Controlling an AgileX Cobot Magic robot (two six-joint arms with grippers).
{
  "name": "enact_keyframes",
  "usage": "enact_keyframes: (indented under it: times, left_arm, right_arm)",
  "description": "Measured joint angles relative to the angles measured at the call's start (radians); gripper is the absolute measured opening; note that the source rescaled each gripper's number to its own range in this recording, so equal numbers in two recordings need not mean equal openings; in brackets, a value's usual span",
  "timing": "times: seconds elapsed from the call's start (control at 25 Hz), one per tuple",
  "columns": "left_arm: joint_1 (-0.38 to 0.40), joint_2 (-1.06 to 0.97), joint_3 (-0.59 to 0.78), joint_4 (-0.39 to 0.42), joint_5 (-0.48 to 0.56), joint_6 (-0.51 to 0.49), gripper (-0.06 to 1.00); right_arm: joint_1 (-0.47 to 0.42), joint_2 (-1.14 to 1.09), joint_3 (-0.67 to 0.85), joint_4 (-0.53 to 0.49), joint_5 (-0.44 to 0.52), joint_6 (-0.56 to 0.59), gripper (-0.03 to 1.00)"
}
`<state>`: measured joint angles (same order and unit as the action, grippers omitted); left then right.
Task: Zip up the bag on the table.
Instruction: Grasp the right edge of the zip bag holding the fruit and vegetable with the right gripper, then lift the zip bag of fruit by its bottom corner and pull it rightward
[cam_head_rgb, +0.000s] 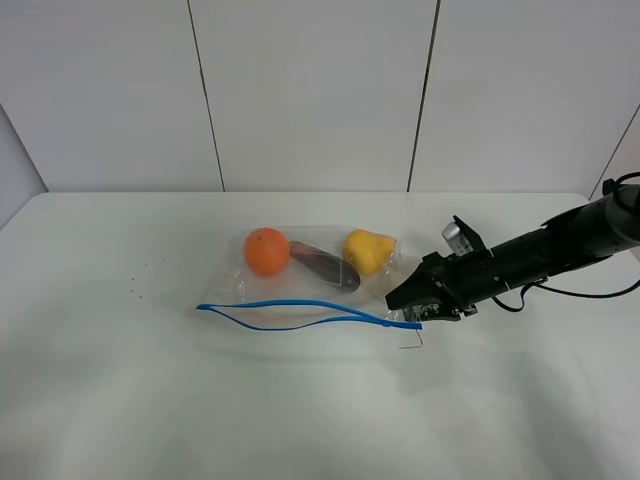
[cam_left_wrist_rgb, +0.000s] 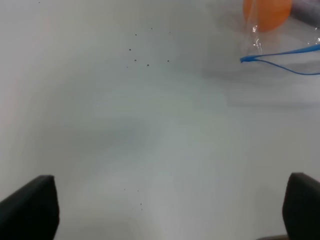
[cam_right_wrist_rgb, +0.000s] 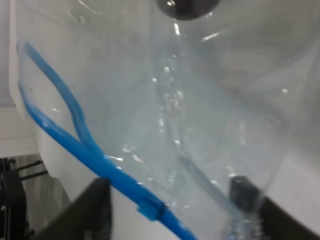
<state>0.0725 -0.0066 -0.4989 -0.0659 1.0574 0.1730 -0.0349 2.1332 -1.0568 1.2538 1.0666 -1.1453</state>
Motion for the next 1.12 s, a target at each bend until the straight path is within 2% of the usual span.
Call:
enact_keyframes:
  times: [0.16,0.4,0.52,1.12]
  left_arm:
    - [0.000,0.000,0.000,0.000,0.000,0.000,1.00]
    - [0.000,0.000,0.000,0.000,0.000,0.000,1.00]
    - [0.000,0.000,0.000,0.000,0.000,0.000,1.00]
    - [0.000,0.000,0.000,0.000,0.000,0.000,1.00]
  right_arm:
    - [0.000,0.000,0.000,-0.020,-0.007,0.002,0.40]
    - [0.000,0.000,0.000,-0.025,-0.010,0.005,0.16]
    - [0.000,0.000,0.000,-0.025,-0.011,0.005,0.01]
    - [0.000,0.000,0.000,-0.044,-0.005,0.024,0.00]
